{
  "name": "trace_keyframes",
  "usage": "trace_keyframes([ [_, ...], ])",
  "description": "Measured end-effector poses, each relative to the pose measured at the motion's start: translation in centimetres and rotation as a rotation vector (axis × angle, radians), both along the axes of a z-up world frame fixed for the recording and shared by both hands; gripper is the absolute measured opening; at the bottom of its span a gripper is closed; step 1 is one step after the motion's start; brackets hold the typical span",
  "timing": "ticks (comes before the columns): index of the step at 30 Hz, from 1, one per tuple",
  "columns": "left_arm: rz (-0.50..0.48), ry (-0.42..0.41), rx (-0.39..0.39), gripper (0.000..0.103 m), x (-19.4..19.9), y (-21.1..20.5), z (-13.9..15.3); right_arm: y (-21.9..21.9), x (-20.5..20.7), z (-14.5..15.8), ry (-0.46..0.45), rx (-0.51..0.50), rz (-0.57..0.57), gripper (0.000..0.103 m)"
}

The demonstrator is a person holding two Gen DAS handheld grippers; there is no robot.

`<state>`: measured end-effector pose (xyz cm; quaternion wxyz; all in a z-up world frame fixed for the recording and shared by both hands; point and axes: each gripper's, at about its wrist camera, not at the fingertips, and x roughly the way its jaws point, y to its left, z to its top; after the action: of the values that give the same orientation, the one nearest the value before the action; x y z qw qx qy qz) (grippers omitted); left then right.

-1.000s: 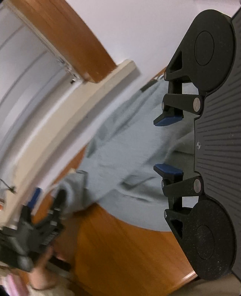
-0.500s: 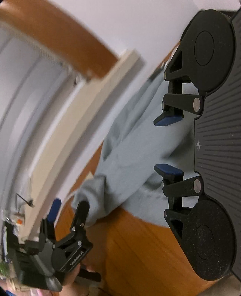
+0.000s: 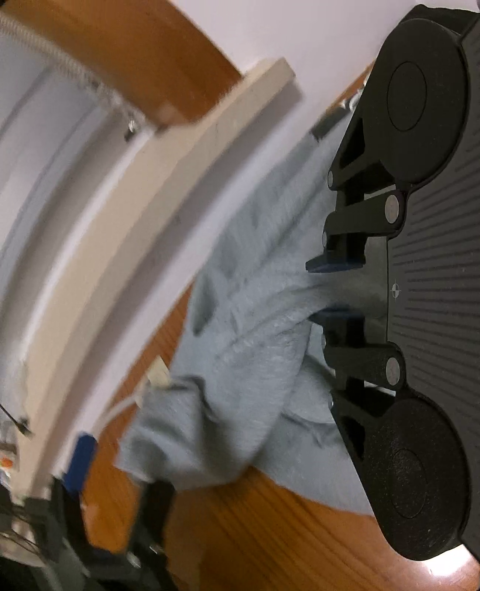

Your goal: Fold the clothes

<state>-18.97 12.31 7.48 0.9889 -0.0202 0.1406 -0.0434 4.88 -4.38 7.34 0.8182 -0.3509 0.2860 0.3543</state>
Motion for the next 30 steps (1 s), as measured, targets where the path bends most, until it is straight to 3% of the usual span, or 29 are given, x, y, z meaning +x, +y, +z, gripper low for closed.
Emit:
trace_keyframes([
  [3,-0.013,-0.001,0.006,0.103,-0.1,-0.3,0.1,-1.3,0.6,1.8,-0.038,0.048,-0.022,0.004],
  [8,-0.049,0.019,0.035,0.103,0.0,-1.3,-0.2,-3.9,2.0,5.2,-0.133,0.151,-0.075,0.003],
  [13,-0.085,0.025,0.066,0.103,-0.2,-2.4,-0.4,-7.0,5.0,7.9,-0.275,0.162,-0.179,0.003],
  [15,-0.097,0.023,0.066,0.103,-0.3,-2.6,-0.4,-8.7,6.9,8.9,-0.355,0.159,-0.256,0.003],
  [19,-0.098,0.028,0.070,0.103,-0.2,-2.7,-0.4,-12.1,9.6,10.5,-0.600,0.214,-0.481,0.006],
  [20,-0.096,0.030,0.071,0.103,-0.2,-2.7,-0.4,-12.8,9.9,10.6,-0.648,0.236,-0.534,0.016],
  [21,-0.094,0.031,0.073,0.103,-0.2,-2.7,-0.4,-13.3,10.0,10.1,-0.639,0.232,-0.540,0.026],
  [22,-0.094,0.033,0.074,0.103,-0.2,-2.8,-0.5,-13.7,9.9,9.5,-0.615,0.221,-0.534,0.028],
  [27,-0.102,0.047,0.078,0.103,0.1,-3.2,-0.8,-15.8,9.7,6.5,-0.490,0.169,-0.501,0.033],
  [30,-0.110,0.056,0.080,0.103,0.4,-3.6,-1.0,-17.3,8.3,5.3,-0.418,0.189,-0.491,0.038],
])
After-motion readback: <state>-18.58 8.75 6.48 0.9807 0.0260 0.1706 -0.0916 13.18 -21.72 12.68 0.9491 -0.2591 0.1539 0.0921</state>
